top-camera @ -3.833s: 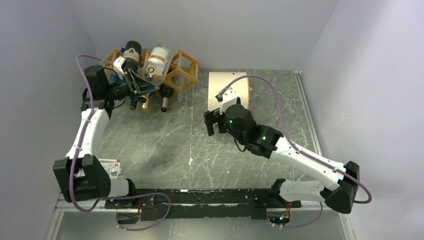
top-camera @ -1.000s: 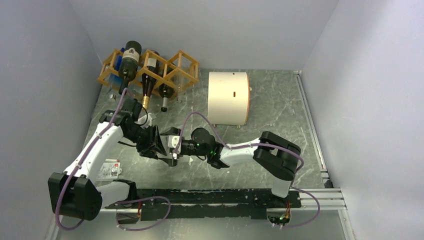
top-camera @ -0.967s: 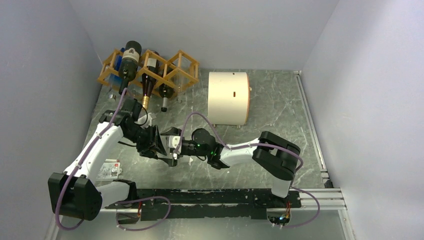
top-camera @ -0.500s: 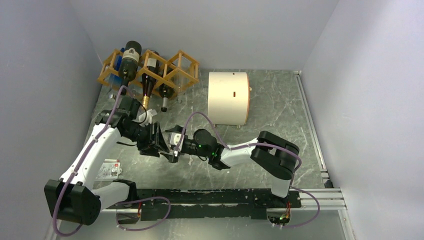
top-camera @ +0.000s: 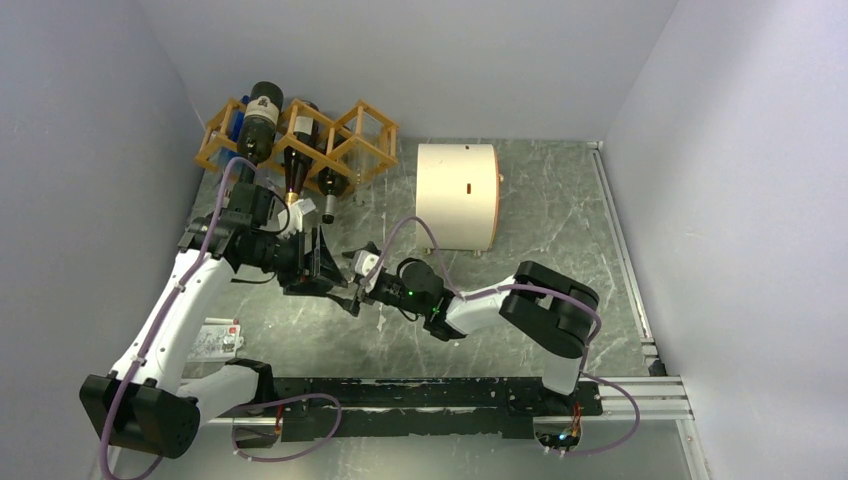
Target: Take the wine bottle off the wine rack
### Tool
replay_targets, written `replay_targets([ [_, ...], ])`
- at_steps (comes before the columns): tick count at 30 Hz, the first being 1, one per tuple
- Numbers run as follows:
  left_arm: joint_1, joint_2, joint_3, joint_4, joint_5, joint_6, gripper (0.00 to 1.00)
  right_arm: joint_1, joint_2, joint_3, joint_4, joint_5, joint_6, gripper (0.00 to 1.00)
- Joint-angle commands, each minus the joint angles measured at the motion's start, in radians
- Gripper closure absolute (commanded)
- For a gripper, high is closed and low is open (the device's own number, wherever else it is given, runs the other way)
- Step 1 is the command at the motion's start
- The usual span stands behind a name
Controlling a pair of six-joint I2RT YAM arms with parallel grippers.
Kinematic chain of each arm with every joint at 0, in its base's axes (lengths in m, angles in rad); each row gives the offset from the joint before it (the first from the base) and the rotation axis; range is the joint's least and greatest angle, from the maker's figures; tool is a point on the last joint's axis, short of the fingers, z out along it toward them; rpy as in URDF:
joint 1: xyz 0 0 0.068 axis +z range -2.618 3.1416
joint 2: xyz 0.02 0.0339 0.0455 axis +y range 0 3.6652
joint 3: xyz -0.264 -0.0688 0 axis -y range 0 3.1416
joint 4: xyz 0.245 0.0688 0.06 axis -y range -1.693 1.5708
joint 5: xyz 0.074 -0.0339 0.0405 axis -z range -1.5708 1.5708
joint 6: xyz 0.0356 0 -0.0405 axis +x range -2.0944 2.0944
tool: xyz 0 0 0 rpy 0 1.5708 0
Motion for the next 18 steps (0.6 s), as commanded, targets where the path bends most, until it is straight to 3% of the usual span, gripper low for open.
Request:
replay_targets([
  [1, -0.009, -0.016, 0.025, 0.141, 0.028, -0.034, 0.29, -0.005, -0.019, 0.032, 0.011, 0.036, 0.08, 0.18],
  [8, -0.009, -0.022, 0.009, 0.301, -0.063, -0.051, 0.28, -0.059, -0.027, 0.068, -0.063, 0.062, 0.196, 0.18],
  [14, -0.009, -0.025, 0.056, 0.331, -0.157, -0.012, 0.27, -0.1, -0.009, 0.106, -0.132, 0.06, 0.277, 0.18],
  [16, -0.009, -0.035, 0.099, 0.319, -0.2, 0.016, 0.15, -0.108, -0.003, 0.129, -0.166, 0.06, 0.292, 0.18],
  [18, -0.009, -0.051, 0.156, 0.314, -0.244, 0.032, 0.14, -0.113, 0.0, 0.144, -0.189, 0.065, 0.307, 0.18],
])
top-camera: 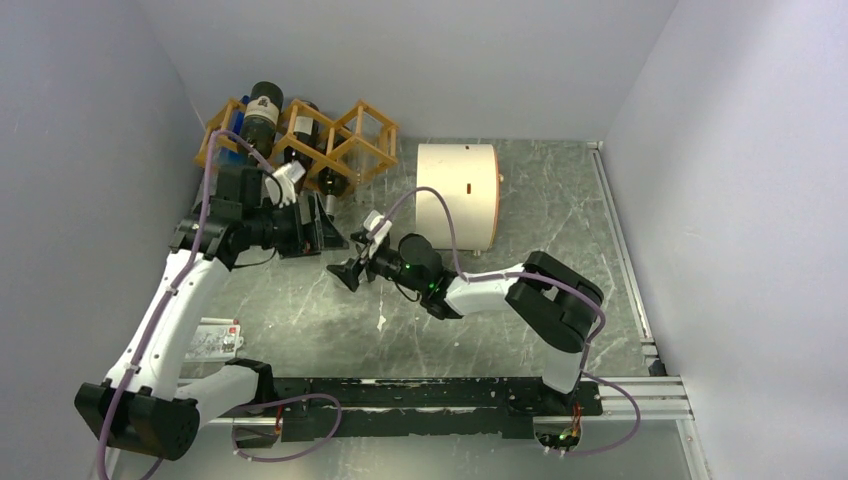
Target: Take the wine bottle off the wine rack
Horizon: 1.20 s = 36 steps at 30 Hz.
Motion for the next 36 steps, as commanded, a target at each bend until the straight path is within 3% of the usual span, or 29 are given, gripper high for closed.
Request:
replay_targets([
  [1, -0.007, -0.05, 0.139, 0.053, -0.121, 0.091, 0.14, -0.015, 0.004, 0.048, -0.053, 0.017, 0.049, 0.18],
  [8, -0.007, -0.146, 0.245, 0.086, -0.251, 0.16, 0.12, -0.015, -0.005, 0.115, -0.215, 0.066, 0.06, 0.09],
  [13, -0.007, -0.244, 0.213, 0.141, -0.257, 0.176, 0.09, -0.016, -0.037, 0.21, -0.412, 0.107, 0.089, 0.04],
  [17, -0.007, -0.3, 0.184, 0.123, -0.354, 0.188, 0.08, -0.017, -0.055, 0.281, -0.545, 0.142, 0.105, 0.03],
  [25, -0.006, -0.347, 0.162, 0.096, -0.379, 0.193, 0.07, -0.015, -0.066, 0.373, -0.627, 0.172, 0.138, 0.03],
  [28, -0.007, -0.365, 0.159, 0.087, -0.383, 0.186, 0.07, -0.016, -0.037, 0.426, -0.674, 0.197, 0.159, 0.09],
  [36, -0.007, -0.394, 0.179, 0.047, -0.409, 0.175, 0.07, -0.014, -0.007, 0.465, -0.669, 0.182, 0.169, 0.35],
])
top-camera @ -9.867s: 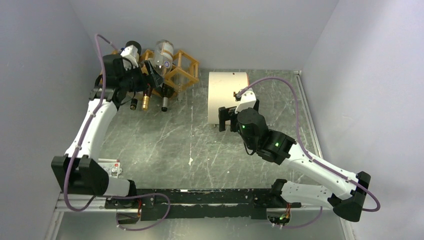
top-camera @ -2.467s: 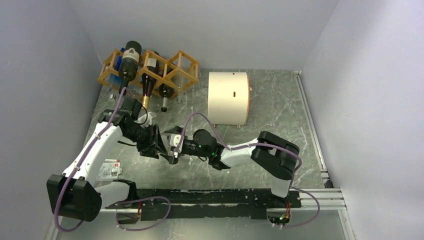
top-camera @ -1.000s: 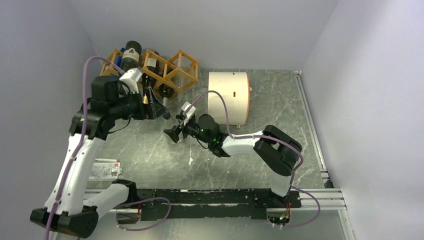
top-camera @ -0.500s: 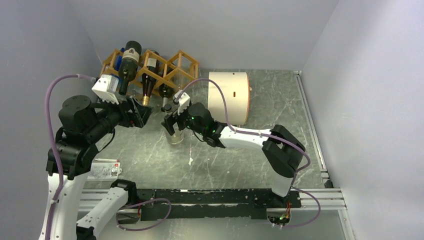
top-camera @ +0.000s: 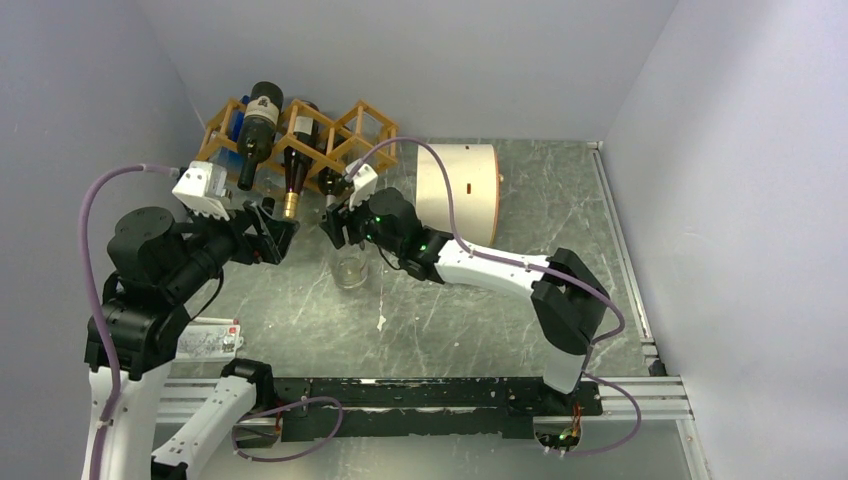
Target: Take the wine bottle off the wine rack
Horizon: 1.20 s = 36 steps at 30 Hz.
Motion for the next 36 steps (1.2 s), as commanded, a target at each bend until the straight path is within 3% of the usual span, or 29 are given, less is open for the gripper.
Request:
replay_targets([
  [1, -0.006, -0.009, 0.021, -0.029, -0.039, -0.004, 0.07, 0.001, 0.033, 0.025, -0.02, -0.004, 0.009, 0.36],
  [7, -0.007, -0.007, 0.033, -0.022, -0.028, -0.03, 0.07, 0.002, 0.07, 0.059, -0.039, 0.013, -0.009, 0.39],
  [12, -0.007, 0.001, 0.036, -0.02, -0.019, -0.046, 0.08, 0.001, 0.048, 0.065, -0.066, -0.004, -0.002, 0.58],
  [15, -0.007, 0.012, 0.045, -0.023, -0.019, -0.048, 0.08, 0.002, -0.032, 0.008, -0.064, 0.002, 0.021, 0.64],
  [20, -0.007, 0.043, 0.063, -0.02, -0.032, -0.048, 0.08, 0.0, -0.225, -0.103, -0.117, 0.054, 0.054, 1.0],
  [28, -0.007, 0.091, 0.02, 0.066, -0.014, -0.057, 0.09, -0.011, -0.556, -0.211, -0.432, 0.287, 0.058, 1.0],
  [36, -0.007, 0.148, 0.003, 0.111, 0.014, -0.067, 0.1, -0.051, -0.782, -0.266, -0.735, 0.459, 0.127, 1.0],
])
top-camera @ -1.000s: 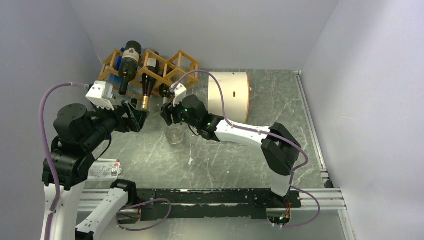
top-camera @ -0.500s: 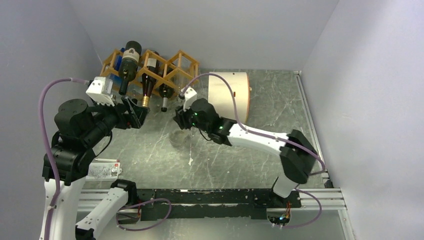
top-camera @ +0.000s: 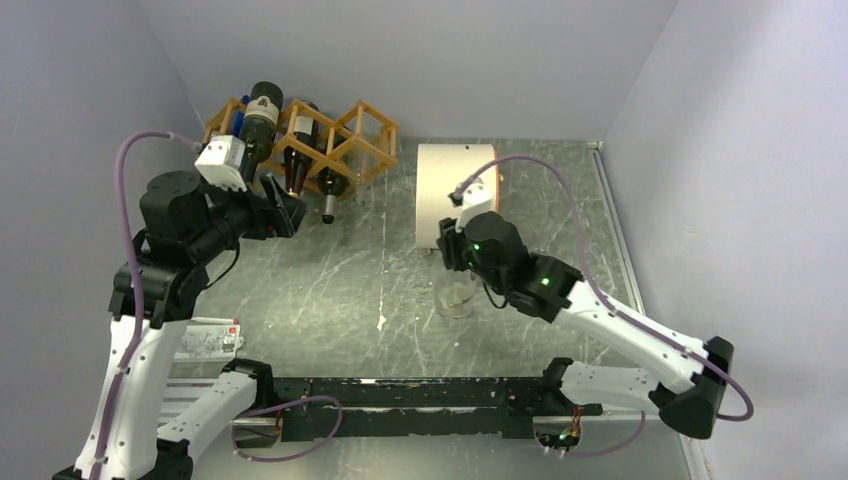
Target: Take the wine bottle off the wine rack
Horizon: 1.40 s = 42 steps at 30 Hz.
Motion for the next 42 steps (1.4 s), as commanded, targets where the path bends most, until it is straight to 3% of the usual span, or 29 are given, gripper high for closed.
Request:
replay_targets([
  [1, -0.007, 0.02, -0.009, 0.073, 0.025, -0.007, 0.1, -0.028, -0.115, -0.002, -0.075, 0.178, 0.085, 1.0],
  [16, -0.007, 0.081, -0.03, 0.288, 0.132, 0.013, 0.08, -0.433, -0.064, 0.065, -0.253, 0.286, 0.184, 1.0],
  [28, -0.007, 0.112, -0.076, 0.587, 0.015, 0.027, 0.01, -0.603, 0.093, 0.146, -0.007, 0.373, 0.17, 1.0],
  [37, -0.007, 0.031, -0.226, 0.636, -0.101, 0.133, 0.01, -0.773, 0.243, 0.2, 0.198, 0.341, 0.07, 1.0],
  [42, -0.006, 0.02, -0.249, 0.638, -0.093, 0.156, 0.01, -0.904, 0.316, 0.219, 0.243, 0.279, 0.064, 1.0],
])
